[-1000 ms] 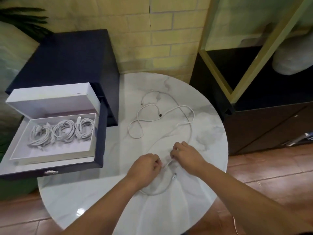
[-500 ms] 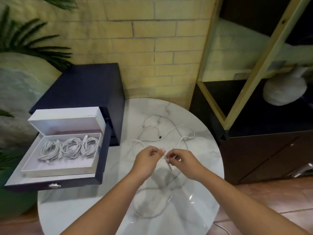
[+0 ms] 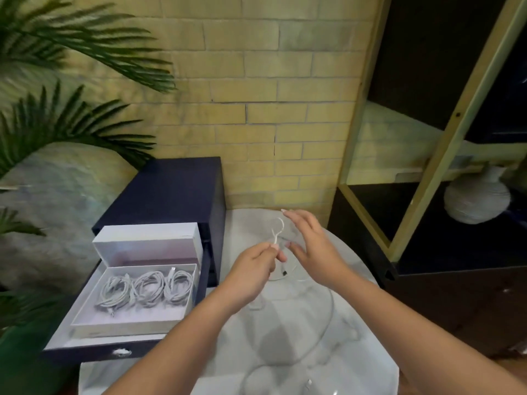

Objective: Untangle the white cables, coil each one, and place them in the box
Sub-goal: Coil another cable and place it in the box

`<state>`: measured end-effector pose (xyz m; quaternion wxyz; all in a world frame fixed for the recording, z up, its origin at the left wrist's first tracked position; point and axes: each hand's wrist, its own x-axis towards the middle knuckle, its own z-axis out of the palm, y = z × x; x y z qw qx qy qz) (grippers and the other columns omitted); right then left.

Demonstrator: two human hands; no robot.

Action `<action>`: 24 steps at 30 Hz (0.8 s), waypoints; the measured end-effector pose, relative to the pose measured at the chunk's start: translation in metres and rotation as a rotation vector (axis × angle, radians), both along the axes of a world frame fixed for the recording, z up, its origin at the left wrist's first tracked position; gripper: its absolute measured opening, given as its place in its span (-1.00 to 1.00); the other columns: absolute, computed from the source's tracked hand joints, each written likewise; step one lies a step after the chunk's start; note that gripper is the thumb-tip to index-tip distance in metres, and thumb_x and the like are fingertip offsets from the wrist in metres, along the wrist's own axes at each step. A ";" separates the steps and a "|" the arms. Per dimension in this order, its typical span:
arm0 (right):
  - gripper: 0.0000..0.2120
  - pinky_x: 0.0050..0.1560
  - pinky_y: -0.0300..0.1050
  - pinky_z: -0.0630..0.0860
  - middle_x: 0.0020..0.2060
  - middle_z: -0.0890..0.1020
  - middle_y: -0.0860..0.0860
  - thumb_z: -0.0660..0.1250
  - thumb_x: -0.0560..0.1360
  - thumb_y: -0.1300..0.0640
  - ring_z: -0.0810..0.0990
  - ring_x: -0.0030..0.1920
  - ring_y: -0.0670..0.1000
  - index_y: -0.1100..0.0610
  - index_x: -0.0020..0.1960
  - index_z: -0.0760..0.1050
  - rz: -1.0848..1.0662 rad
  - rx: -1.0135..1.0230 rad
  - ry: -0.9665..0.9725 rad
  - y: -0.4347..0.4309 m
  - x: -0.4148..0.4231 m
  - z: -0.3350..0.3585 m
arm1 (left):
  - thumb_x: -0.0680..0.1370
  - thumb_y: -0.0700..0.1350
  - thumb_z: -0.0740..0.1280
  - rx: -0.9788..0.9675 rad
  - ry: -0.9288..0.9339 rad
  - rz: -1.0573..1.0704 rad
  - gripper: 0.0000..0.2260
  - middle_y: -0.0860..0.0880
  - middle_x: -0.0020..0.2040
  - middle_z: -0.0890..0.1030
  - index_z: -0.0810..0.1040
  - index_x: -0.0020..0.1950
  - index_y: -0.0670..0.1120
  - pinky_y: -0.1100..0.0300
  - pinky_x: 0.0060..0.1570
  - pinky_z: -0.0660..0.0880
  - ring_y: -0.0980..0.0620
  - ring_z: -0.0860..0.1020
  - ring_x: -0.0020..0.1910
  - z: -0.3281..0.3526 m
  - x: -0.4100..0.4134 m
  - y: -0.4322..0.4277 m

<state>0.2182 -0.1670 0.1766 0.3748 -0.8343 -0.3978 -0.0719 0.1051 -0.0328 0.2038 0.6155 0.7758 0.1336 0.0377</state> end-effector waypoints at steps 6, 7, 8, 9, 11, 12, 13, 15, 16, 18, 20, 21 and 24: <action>-0.82 0.10 -0.24 0.44 -0.01 0.63 -0.04 0.24 0.57 0.30 0.57 0.07 -0.05 0.18 0.08 0.59 -0.058 0.144 0.138 0.027 0.000 0.013 | 0.66 -0.08 0.12 -0.111 -0.124 -0.087 -0.70 0.09 -0.50 0.23 0.52 -0.19 -0.10 0.34 -0.55 0.11 0.16 0.17 -0.55 0.039 -0.010 0.018; -0.81 0.02 -0.24 0.48 -0.10 0.65 -0.04 0.21 0.58 0.31 0.61 -0.03 -0.08 0.19 0.06 0.58 -0.093 0.224 0.249 0.030 -0.002 0.016 | 0.66 -0.07 0.13 -0.117 -0.137 -0.077 -0.71 0.08 -0.49 0.24 0.53 -0.18 -0.10 0.32 -0.54 0.11 0.15 0.17 -0.53 0.042 -0.011 0.025; -0.82 -0.06 -0.24 0.52 -0.17 0.66 0.00 0.18 0.59 0.32 0.63 -0.13 -0.08 0.20 0.05 0.55 -0.114 0.333 0.371 0.032 -0.004 0.020 | 0.65 -0.06 0.13 -0.108 -0.145 -0.062 -0.71 0.07 -0.48 0.25 0.54 -0.18 -0.09 0.31 -0.53 0.11 0.14 0.18 -0.53 0.043 -0.012 0.032; -0.84 -0.17 -0.24 0.55 -0.22 0.65 0.06 0.16 0.60 0.32 0.63 -0.24 -0.03 0.24 0.05 0.51 -0.125 0.452 0.484 0.034 -0.007 0.024 | 0.65 -0.06 0.14 -0.093 -0.148 -0.046 -0.71 0.08 -0.49 0.26 0.54 -0.18 -0.08 0.31 -0.53 0.12 0.13 0.19 -0.52 0.043 -0.012 0.039; -0.89 -0.37 -0.25 0.52 -0.27 0.64 0.12 0.16 0.61 0.29 0.53 -0.44 0.00 0.28 0.02 0.45 -0.155 0.552 0.573 0.035 -0.009 0.032 | 0.65 -0.04 0.14 -0.069 -0.125 -0.017 -0.69 0.09 -0.51 0.29 0.53 -0.21 -0.08 0.30 -0.52 0.13 0.13 0.20 -0.52 0.041 -0.010 0.051; -0.87 -0.44 -0.26 0.47 -0.29 0.63 0.11 0.16 0.62 0.26 0.47 -0.51 -0.03 0.28 -0.01 0.46 -0.176 0.531 0.558 0.036 -0.010 0.034 | 0.65 -0.02 0.15 -0.059 -0.108 -0.014 -0.68 0.10 -0.52 0.30 0.51 -0.23 -0.09 0.29 -0.51 0.14 0.13 0.21 -0.53 0.040 -0.011 0.056; -0.84 -0.49 -0.26 0.43 -0.32 0.63 0.09 0.16 0.62 0.23 0.41 -0.55 -0.06 0.27 -0.04 0.47 -0.194 0.498 0.529 0.038 -0.011 0.036 | 0.65 -0.01 0.15 -0.048 -0.096 -0.018 -0.67 0.11 -0.52 0.30 0.49 -0.25 -0.08 0.28 -0.50 0.14 0.13 0.21 -0.54 0.039 -0.011 0.059; -0.79 -0.47 -0.24 0.40 -0.37 0.61 0.07 0.15 0.63 0.18 0.39 -0.57 -0.12 0.20 -0.09 0.52 -0.234 0.421 0.472 0.042 -0.013 0.034 | 0.65 0.00 0.14 -0.053 -0.090 -0.038 -0.65 0.12 -0.54 0.26 0.45 -0.29 -0.07 0.27 -0.51 0.12 0.12 0.18 -0.53 0.040 -0.013 0.063; -0.77 -0.41 -0.20 0.42 -0.41 0.59 0.05 0.16 0.63 0.14 0.42 -0.54 -0.13 0.16 -0.10 0.54 -0.256 0.376 0.431 0.045 -0.014 0.032 | 0.65 0.00 0.13 -0.079 -0.097 -0.051 -0.65 0.12 -0.54 0.23 0.43 -0.30 -0.07 0.28 -0.52 0.10 0.13 0.15 -0.54 0.042 -0.014 0.064; -0.76 -0.26 -0.09 0.46 -0.46 0.55 0.00 0.19 0.61 0.04 0.50 -0.42 -0.09 0.08 -0.09 0.57 -0.278 0.214 0.333 0.051 -0.018 0.025 | 0.66 -0.04 0.10 -0.163 -0.119 -0.082 -0.66 0.12 -0.54 0.20 0.43 -0.28 -0.08 0.31 -0.56 0.07 0.15 0.12 -0.56 0.048 -0.016 0.062; -0.75 -0.15 -0.03 0.48 -0.34 0.60 0.01 0.16 0.61 -0.05 0.58 -0.24 0.03 0.02 -0.04 0.58 -0.246 -0.086 0.249 0.059 -0.024 0.019 | 0.66 -0.12 0.07 -0.259 -0.149 -0.126 -0.70 0.10 -0.52 0.20 0.46 -0.21 -0.10 0.32 -0.57 0.06 0.16 0.12 -0.57 0.054 -0.015 0.058; -0.70 -0.10 -0.02 0.47 -0.21 0.64 0.05 0.12 0.62 -0.08 0.60 -0.12 0.10 0.02 0.01 0.58 -0.231 -0.277 0.181 0.064 -0.028 0.017 | 0.66 -0.14 0.06 -0.308 -0.161 -0.143 -0.72 0.10 -0.52 0.22 0.48 -0.16 -0.12 0.32 -0.57 0.07 0.16 0.14 -0.57 0.057 -0.013 0.057; -0.55 -0.09 -0.02 0.42 0.00 0.63 0.15 -0.03 0.63 -0.16 0.57 0.03 0.19 0.07 0.10 0.53 -0.149 -0.595 0.015 0.081 -0.050 0.012 | 0.67 -0.19 0.05 -0.427 -0.196 -0.181 -0.75 0.08 -0.47 0.35 0.52 0.01 -0.16 0.28 -0.47 0.23 0.13 0.26 -0.49 0.062 -0.005 0.058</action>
